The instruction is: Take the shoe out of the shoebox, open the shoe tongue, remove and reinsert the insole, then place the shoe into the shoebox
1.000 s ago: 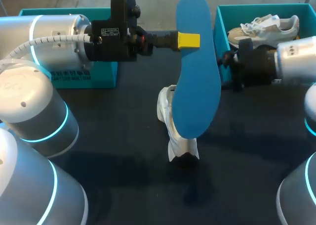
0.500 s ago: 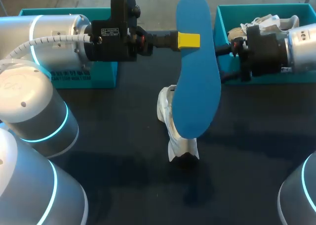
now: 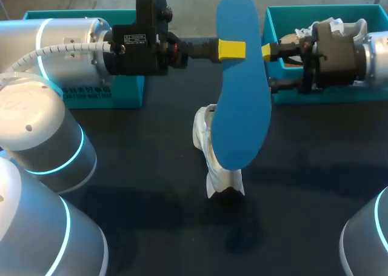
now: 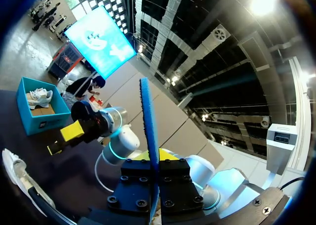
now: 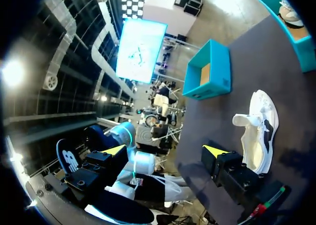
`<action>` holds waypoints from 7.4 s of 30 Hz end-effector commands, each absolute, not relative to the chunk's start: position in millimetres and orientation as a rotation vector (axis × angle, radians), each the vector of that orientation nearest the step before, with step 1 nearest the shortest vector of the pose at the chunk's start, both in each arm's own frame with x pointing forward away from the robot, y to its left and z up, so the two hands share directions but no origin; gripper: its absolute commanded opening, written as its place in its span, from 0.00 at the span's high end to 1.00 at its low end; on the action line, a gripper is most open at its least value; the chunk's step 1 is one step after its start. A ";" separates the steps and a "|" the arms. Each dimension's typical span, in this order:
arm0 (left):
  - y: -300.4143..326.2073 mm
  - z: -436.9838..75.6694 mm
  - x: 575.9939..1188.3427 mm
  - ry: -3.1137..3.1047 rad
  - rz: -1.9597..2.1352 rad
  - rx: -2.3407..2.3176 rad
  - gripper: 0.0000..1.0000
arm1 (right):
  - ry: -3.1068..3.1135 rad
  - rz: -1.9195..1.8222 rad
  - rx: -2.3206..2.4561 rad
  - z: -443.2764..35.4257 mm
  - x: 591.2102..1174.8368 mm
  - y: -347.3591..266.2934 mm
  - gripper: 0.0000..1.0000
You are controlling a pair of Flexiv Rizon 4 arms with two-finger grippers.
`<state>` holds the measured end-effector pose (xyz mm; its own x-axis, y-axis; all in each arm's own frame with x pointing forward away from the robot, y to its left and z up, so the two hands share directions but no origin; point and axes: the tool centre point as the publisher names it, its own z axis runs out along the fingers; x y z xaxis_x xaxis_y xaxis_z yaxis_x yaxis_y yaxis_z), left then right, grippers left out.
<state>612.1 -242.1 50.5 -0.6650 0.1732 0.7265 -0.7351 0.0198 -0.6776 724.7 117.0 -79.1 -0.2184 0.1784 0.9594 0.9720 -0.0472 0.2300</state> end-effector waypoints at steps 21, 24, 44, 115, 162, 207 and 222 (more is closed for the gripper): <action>-242.2 49.0 611.2 -1.625 1.728 0.583 1.00 | -1.462 -1.306 -1.160 -60.1 713.7 124.0 0.00; -235.8 46.7 612.3 -1.677 1.769 0.469 1.00 | -1.462 -1.306 -1.160 -60.1 713.7 124.0 0.00; -186.5 24.9 632.7 -2.237 2.167 -0.268 1.00 | -1.462 -1.306 -1.160 -60.1 713.7 124.0 0.00; -200.4 -56.5 670.2 -2.307 2.104 -2.887 1.00 | -1.462 -1.306 -1.160 -60.1 713.7 124.0 0.00; -249.9 -74.2 670.3 -2.377 2.028 -2.967 0.00 | -1.353 -1.372 -1.080 -76.0 716.1 146.4 1.00; -207.8 -57.3 684.1 -2.439 0.823 -2.740 0.00 | -1.314 -1.237 -1.204 -122.5 720.0 155.9 1.00; -218.8 -48.0 713.5 -2.602 0.464 -2.366 0.00 | -1.377 -1.172 -1.261 -129.4 716.7 161.4 1.00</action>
